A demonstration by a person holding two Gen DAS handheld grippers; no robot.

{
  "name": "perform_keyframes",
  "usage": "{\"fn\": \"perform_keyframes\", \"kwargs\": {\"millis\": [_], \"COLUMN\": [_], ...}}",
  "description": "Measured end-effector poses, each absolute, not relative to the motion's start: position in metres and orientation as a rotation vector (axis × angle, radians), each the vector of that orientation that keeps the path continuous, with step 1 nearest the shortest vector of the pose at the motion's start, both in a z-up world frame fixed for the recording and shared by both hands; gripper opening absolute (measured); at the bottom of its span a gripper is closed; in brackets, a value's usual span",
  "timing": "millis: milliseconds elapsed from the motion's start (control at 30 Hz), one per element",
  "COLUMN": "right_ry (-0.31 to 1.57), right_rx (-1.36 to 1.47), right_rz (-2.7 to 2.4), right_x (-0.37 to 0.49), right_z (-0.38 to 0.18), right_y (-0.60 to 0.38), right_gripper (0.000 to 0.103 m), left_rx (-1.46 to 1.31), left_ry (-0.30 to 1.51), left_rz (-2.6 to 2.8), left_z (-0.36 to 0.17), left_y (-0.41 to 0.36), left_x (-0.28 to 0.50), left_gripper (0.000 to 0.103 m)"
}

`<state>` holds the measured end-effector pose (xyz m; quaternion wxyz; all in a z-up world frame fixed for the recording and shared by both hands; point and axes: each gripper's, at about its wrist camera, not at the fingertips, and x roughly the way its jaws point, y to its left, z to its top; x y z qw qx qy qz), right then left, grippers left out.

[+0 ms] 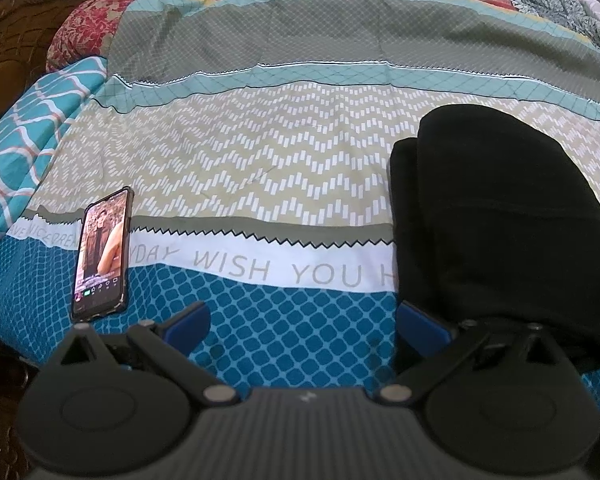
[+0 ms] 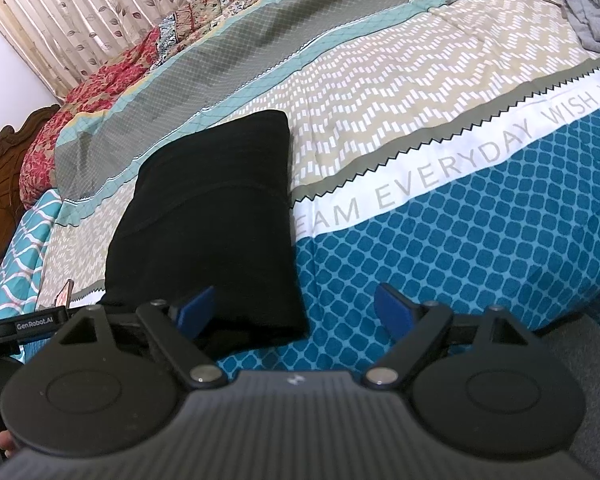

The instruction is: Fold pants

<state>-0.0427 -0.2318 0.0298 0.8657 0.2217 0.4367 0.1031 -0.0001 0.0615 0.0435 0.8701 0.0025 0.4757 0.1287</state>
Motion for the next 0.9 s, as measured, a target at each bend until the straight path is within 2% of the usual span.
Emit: {"fn": "perform_keyframes", "kwargs": {"millis": [900], "right_ry": [0.907], "right_rx": [0.505], "right_rz": [0.178], "right_x": [-0.0435], "right_z": [0.0269], "right_y": [-0.2412], "right_gripper": [0.088], "left_rx": [0.007], "left_ry": [1.014], "left_rz": [0.265], "left_z": [0.0418], "left_y": [0.0614], "left_x": [0.0042], "left_gripper": [0.103]}}
